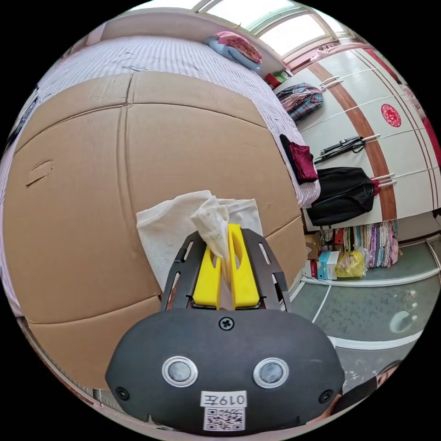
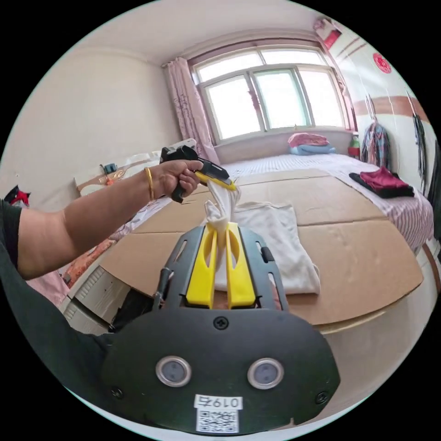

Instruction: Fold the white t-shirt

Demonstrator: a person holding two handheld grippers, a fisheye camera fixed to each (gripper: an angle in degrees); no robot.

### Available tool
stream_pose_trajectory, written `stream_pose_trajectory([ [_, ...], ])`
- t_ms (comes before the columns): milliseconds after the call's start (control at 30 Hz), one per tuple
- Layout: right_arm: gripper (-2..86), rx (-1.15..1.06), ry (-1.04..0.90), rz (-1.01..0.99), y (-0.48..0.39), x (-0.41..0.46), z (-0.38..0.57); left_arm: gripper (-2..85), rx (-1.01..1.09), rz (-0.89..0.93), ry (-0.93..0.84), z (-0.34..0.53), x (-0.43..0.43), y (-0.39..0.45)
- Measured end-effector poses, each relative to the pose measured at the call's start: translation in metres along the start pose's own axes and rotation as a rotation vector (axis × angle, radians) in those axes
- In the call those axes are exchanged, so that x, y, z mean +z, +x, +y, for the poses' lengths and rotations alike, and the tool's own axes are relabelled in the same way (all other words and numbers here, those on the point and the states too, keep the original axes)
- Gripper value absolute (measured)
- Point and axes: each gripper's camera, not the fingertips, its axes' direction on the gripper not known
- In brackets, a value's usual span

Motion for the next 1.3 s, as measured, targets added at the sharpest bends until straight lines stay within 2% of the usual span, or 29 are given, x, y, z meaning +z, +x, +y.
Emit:
stream_pose_trajectory([
  [133, 1.6, 0.196, -0.040, -0.058, 0.079, 0.011, 0.017, 4.8, 0.000, -0.037, -0.069, -0.030, 0.054, 0.036],
  [300, 1.4, 0.232, -0.040, -0.040, 0.128, 0.023, 0.031, 4.8, 0.006, -0.077, -0.102, -0.054, 0.102, 0.068],
  [467, 0.7, 0.350, -0.001, -0.116, 0.189, 0.037, 0.042, 4.8, -0.019, -0.100, -0.103, -0.071, 0.123, 0.082],
  [900, 1.6, 0.426, 0.013, -0.063, 0.275, 0.070, 0.056, 4.6, 0.026, -0.190, -0.116, -0.096, 0.163, 0.140],
  [1033, 3.0, 0.457, 0.003, -0.049, 0.303, 0.082, 0.060, 4.6, 0.016, -0.180, -0.133, -0.102, 0.175, 0.142],
  [1300, 0.5, 0.468, 0.009, -0.059, 0.345, 0.098, 0.071, 4.9, 0.023, -0.158, -0.149, -0.097, 0.182, 0.152],
])
